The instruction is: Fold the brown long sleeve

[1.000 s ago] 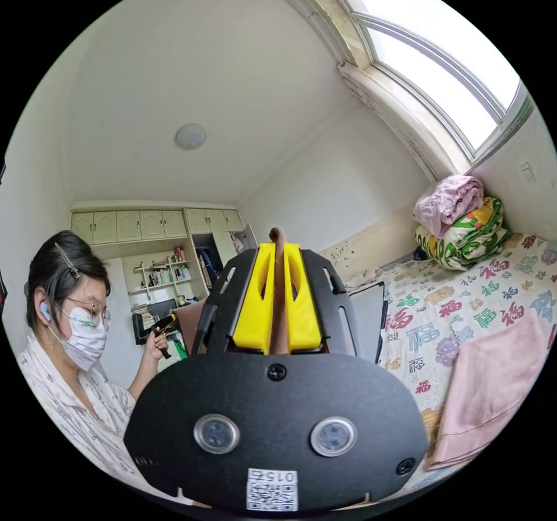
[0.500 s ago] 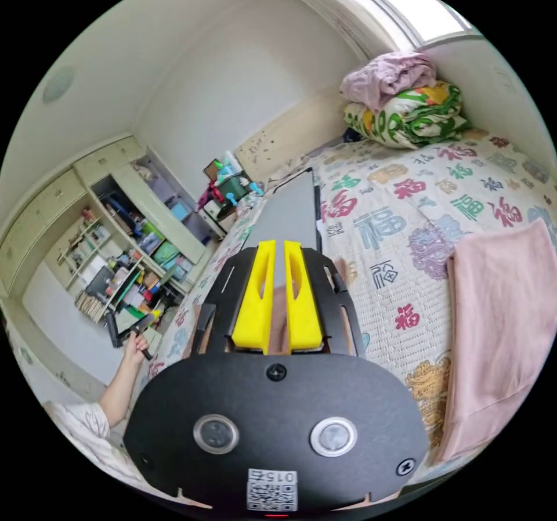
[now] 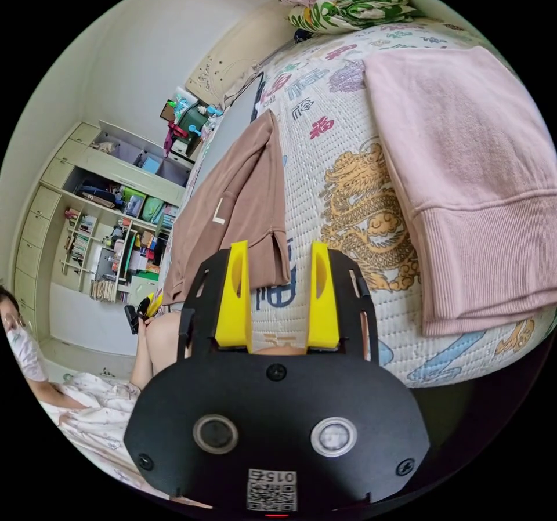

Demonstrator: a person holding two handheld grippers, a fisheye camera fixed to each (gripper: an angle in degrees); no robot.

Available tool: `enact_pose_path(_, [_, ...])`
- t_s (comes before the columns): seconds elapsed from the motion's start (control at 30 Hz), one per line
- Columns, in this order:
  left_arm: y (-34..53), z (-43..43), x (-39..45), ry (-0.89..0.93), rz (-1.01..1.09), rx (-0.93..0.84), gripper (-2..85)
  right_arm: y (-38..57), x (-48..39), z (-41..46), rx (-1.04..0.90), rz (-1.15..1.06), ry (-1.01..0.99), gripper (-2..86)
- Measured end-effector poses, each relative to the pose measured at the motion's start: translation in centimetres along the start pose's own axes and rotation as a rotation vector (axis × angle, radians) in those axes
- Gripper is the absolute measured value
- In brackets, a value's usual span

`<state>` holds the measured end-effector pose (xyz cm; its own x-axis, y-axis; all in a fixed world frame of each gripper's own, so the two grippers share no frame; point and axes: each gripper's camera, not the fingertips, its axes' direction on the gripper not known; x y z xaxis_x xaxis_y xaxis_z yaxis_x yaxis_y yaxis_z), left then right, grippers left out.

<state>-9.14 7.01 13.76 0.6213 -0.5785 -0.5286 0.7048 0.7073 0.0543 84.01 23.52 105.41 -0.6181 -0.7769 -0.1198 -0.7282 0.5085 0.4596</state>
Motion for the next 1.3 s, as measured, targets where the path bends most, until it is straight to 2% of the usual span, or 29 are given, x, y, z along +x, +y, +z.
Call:
enact_pose_path(0.1, [-0.1,2.7,0.5,-0.059,-0.005,-0.047,12.8,-2.4,1.5,0.7,-0.03,-0.021,0.027,13.2])
enact_pose_path(0.17, [-0.4,3.7,0.8,-0.119,-0.025,-0.052,8.8,-3.6,2.3,1.4,-0.056,-0.043,0.056,10.6])
enact_pose_path(0.27, [-1.0,4.9,0.5,-0.104,-0.066,-0.084,5.1,-5.2,3.9,3.5,-0.132,-0.09,0.06,5.4])
enact_pose_path(0.3, [-1.1,4.9,0.7,-0.109,-0.059,-0.086,4.4,-5.5,4.8,3.6,-0.12,-0.085,0.118,3.8])
enact_pose_path(0.43, [-2.3,4.8,4.3,-0.183,0.041,-0.103,1.8,-5.4,8.5,2.3,-0.108,-0.112,0.134,2.1])
enact_pose_path(0.5, [-2.8,4.2,6.2,-0.202,0.101,-0.113,1.5,-4.3,9.6,1.0,-0.11,-0.148,0.152,1.8])
enact_pose_path(0.67, [-3.0,2.8,10.9,-0.263,0.2,-0.129,1.1,1.2,11.6,2.3,-0.23,-0.311,0.347,2.3])
enact_pose_path(0.83, [-2.6,6.9,12.8,-0.359,0.249,-0.219,1.1,4.4,19.5,3.5,-0.2,-0.306,0.477,5.2])
enact_pose_path(0.97, [-3.2,6.7,15.8,-0.375,0.288,-0.194,0.6,7.9,21.9,0.4,-0.124,-0.465,0.459,7.1])
enact_pose_path(1.03, [-3.7,5.8,18.0,-0.365,0.334,-0.15,0.2,10.4,22.8,-1.7,-0.075,-0.607,0.381,7.6])
enact_pose_path(1.1, [-4.2,5.4,21.6,-0.292,0.459,-0.118,0.2,12.2,23.0,-2.6,-0.048,-0.73,0.295,7.7])
enact_pose_path(1.17, [-4.8,6.8,27.4,-0.194,0.681,-0.113,1.5,13.5,23.2,-2.3,-0.062,-0.841,0.215,8.1])
enact_pose_path(1.27, [-4.8,11.5,33.6,-0.148,1.003,-0.189,4.9,15.3,24.4,0.8,-0.146,-1.021,0.154,9.6])
enact_pose_path(1.3, [-5.0,12.6,34.2,-0.146,1.04,-0.207,5.7,16.1,25.1,2.6,-0.184,-1.085,0.163,10.2])
